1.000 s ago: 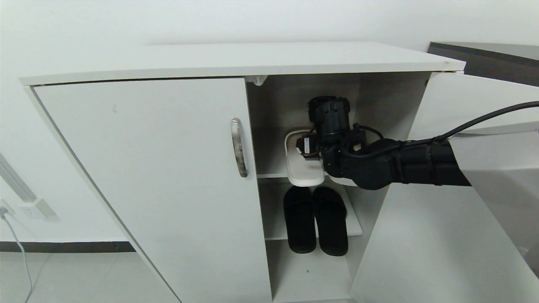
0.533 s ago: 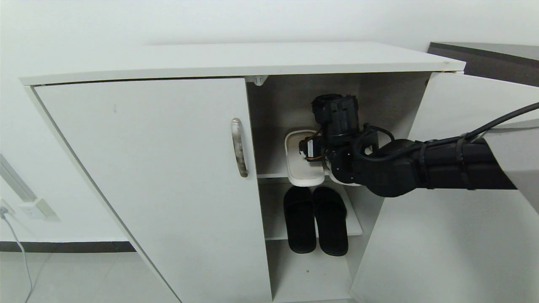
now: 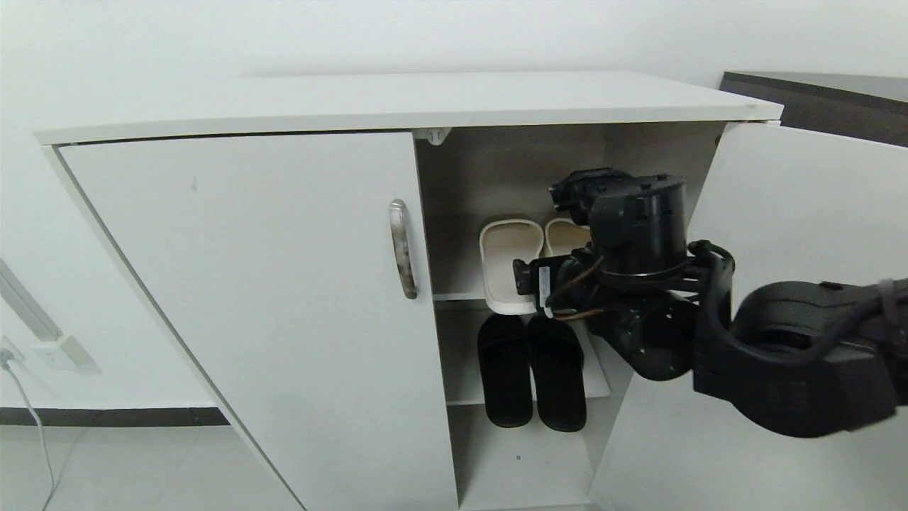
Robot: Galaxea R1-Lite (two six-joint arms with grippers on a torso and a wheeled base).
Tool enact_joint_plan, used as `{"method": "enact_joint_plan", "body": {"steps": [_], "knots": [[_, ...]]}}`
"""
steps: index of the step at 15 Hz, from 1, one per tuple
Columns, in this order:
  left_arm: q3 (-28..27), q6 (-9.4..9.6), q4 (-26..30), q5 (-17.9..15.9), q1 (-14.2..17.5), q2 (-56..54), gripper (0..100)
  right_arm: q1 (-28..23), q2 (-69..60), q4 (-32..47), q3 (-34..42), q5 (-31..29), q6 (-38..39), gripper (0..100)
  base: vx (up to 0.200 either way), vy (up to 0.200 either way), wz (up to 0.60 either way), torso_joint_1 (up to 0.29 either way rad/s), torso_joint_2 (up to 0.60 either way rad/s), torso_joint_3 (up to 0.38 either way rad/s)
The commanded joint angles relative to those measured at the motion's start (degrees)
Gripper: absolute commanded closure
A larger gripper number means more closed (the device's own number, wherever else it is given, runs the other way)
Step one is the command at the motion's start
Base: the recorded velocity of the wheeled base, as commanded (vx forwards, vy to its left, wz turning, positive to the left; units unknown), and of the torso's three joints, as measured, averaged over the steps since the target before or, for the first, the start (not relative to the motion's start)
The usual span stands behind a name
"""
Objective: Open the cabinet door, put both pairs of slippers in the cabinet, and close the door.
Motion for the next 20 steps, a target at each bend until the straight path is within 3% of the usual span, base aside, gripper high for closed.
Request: {"method": "enact_joint_plan", "body": {"steps": [1,3,7,8,20], "knots": [[0.02,0.0,0.0,0.01,-0.04,-0.01,100,2.06,-6.52,-1.85,6.06,0.3,0.17,0,0.0,0.0,0.0,0.0,0.0,0.0],[0.02,-0.09,0.0,0.01,0.05,-0.01,100,3.29,-8.63,-7.83,12.92,2.85,0.0,0,0.0,0.0,0.0,0.0,0.0,0.0],[0.02,0.0,0.0,0.01,0.05,-0.01,100,4.26,-8.46,-15.57,18.89,5.75,-0.18,0,0.0,0.0,0.0,0.0,0.0,0.0],[-0.07,0.0,0.0,0.01,-0.04,-0.01,100,4.87,-8.37,-16.27,19.51,6.37,-0.09,100,0.0,0.0,0.0,0.0,0.0,0.0],[-0.07,0.0,0.0,-0.08,-0.04,-0.01,100,6.8,-2.83,-21.72,20.83,5.93,-0.35,100,0.0,0.0,0.0,0.0,0.0,0.0]]}}
